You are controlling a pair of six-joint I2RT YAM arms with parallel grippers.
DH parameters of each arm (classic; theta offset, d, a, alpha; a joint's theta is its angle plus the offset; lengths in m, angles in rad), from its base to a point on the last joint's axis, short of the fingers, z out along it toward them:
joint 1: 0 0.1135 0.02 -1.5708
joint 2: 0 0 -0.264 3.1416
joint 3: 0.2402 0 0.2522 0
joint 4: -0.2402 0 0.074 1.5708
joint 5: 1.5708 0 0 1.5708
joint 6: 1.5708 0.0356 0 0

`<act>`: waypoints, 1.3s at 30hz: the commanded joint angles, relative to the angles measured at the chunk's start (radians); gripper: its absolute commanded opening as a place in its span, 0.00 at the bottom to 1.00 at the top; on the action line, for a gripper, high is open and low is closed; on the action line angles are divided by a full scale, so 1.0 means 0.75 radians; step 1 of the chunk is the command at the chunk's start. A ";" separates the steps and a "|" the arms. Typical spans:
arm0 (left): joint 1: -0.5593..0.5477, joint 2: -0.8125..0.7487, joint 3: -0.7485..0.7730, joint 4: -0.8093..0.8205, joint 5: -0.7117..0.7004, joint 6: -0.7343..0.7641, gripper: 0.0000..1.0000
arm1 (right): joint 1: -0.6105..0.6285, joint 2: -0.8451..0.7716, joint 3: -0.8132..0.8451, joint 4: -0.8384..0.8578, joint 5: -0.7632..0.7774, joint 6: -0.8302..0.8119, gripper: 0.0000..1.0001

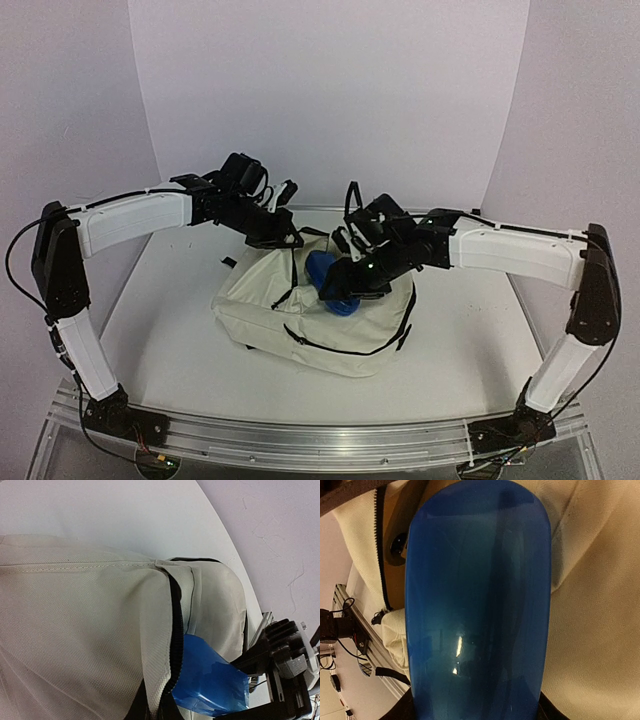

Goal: Pack the student bag
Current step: Place the personal item in the student bag.

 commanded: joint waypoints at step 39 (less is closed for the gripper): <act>0.025 -0.006 0.073 0.103 0.084 -0.015 0.00 | -0.025 0.034 0.050 0.126 0.274 0.052 0.91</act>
